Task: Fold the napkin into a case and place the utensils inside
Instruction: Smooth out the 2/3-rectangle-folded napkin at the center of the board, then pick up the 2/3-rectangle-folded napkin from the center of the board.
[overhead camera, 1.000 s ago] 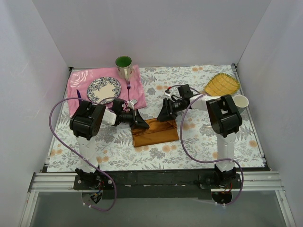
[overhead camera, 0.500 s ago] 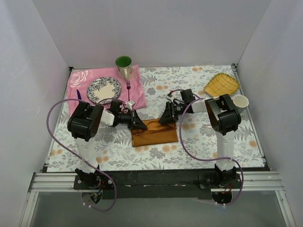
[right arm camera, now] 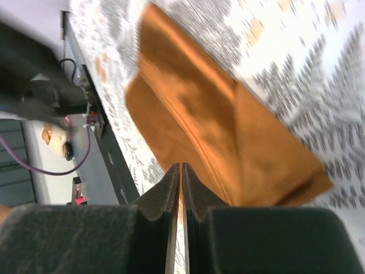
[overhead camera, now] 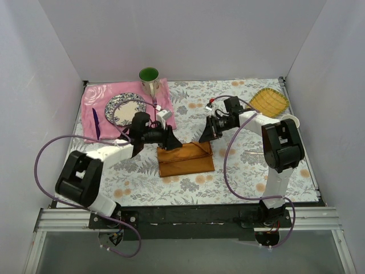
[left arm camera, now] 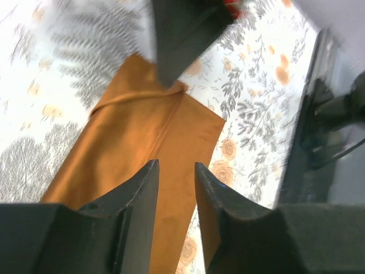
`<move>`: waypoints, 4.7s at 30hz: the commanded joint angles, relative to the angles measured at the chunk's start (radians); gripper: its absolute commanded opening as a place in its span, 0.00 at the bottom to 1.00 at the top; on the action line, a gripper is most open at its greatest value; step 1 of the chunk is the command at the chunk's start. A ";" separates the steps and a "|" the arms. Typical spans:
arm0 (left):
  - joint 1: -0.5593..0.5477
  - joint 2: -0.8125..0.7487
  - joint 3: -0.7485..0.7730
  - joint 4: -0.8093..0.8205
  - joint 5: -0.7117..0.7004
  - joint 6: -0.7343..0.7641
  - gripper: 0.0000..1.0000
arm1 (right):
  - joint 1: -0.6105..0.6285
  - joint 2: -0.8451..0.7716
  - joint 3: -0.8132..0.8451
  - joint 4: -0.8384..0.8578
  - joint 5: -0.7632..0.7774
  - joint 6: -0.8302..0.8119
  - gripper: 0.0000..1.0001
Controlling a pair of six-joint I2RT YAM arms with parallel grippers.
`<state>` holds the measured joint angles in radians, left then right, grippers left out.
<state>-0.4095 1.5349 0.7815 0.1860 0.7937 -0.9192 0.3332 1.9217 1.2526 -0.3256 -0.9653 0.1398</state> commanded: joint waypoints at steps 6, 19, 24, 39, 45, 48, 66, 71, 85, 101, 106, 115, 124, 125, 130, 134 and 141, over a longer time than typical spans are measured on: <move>-0.474 -0.191 -0.180 0.007 -0.591 0.715 0.40 | -0.006 0.077 -0.065 -0.059 0.126 -0.091 0.07; -0.696 0.073 -0.176 0.158 -0.844 0.944 0.33 | -0.005 0.134 -0.087 -0.059 0.206 -0.132 0.06; -0.698 0.136 -0.171 0.156 -0.880 0.944 0.12 | -0.006 0.138 -0.085 -0.066 0.212 -0.137 0.05; -0.655 0.013 -0.059 -0.123 -0.625 0.658 0.00 | -0.005 0.066 -0.136 -0.081 0.217 -0.246 0.06; -0.542 0.024 0.012 -0.164 -0.503 0.586 0.00 | -0.003 0.082 -0.117 -0.105 0.220 -0.272 0.07; -0.479 0.045 0.054 -0.180 -0.430 0.557 0.00 | -0.003 0.085 -0.111 -0.107 0.217 -0.275 0.07; -0.572 0.044 -0.018 -0.154 -0.499 0.691 0.39 | -0.005 0.114 -0.091 -0.113 0.220 -0.273 0.08; -0.580 0.109 -0.024 -0.120 -0.562 0.692 0.43 | -0.005 0.117 -0.088 -0.113 0.223 -0.273 0.08; -0.508 0.195 0.036 -0.180 -0.481 0.628 0.05 | -0.005 0.114 -0.090 -0.121 0.226 -0.293 0.08; -0.428 0.108 0.105 -0.275 -0.215 0.471 0.00 | -0.002 0.046 -0.068 -0.125 0.168 -0.327 0.15; -0.425 0.116 0.105 -0.272 -0.252 0.517 0.14 | -0.003 0.043 -0.056 -0.133 0.160 -0.330 0.16; -0.492 0.157 0.099 -0.293 -0.410 0.640 0.40 | -0.003 0.057 -0.047 -0.141 0.162 -0.325 0.15; -0.508 0.269 0.125 -0.355 -0.484 0.677 0.29 | -0.003 0.060 -0.048 -0.144 0.157 -0.327 0.15; -0.509 0.278 0.131 -0.361 -0.485 0.680 0.25 | -0.002 0.062 -0.048 -0.144 0.157 -0.328 0.15; -0.509 0.289 0.147 -0.418 -0.453 0.675 0.00 | -0.003 0.048 -0.048 -0.145 0.152 -0.338 0.15; -0.508 0.242 0.136 -0.444 -0.375 0.666 0.00 | -0.006 0.034 -0.039 -0.159 0.140 -0.356 0.16; -0.497 0.163 0.139 -0.503 -0.220 0.655 0.00 | -0.013 -0.012 -0.001 -0.191 0.120 -0.402 0.18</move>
<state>-0.9112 1.7363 0.9371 -0.1734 0.4572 -0.2569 0.3279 1.9816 1.1976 -0.4923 -0.8322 -0.2123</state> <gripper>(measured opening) 0.031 0.168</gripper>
